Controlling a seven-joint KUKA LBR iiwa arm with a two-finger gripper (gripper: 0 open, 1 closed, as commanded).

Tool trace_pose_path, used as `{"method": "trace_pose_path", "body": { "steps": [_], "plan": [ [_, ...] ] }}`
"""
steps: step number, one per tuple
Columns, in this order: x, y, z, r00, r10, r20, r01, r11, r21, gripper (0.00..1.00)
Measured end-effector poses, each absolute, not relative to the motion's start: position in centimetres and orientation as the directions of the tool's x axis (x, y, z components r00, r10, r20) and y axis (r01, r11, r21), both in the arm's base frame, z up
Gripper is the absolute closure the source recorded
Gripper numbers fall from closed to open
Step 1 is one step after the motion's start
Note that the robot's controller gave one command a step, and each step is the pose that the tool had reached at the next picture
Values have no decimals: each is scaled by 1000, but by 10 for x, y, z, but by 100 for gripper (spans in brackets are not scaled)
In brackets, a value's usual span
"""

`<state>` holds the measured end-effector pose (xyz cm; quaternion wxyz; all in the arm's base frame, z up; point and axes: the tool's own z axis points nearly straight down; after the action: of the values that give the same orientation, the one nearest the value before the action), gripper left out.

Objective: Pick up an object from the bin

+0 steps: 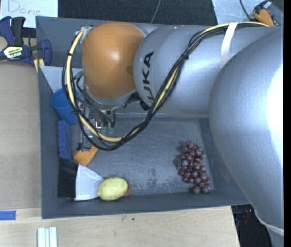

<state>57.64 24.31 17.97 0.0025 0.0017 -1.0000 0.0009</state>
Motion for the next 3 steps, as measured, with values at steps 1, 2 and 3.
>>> {"method": "trace_pose_path", "body": {
  "steps": [1,2,3],
  "plan": [
    [578,242,185,-1000,1,-3,1,1000,1,0],
    [577,210,82,-876,-482,-7,-482,876,2,0],
    [577,217,102,-874,-486,-11,-487,874,1,0]
  ]
}}
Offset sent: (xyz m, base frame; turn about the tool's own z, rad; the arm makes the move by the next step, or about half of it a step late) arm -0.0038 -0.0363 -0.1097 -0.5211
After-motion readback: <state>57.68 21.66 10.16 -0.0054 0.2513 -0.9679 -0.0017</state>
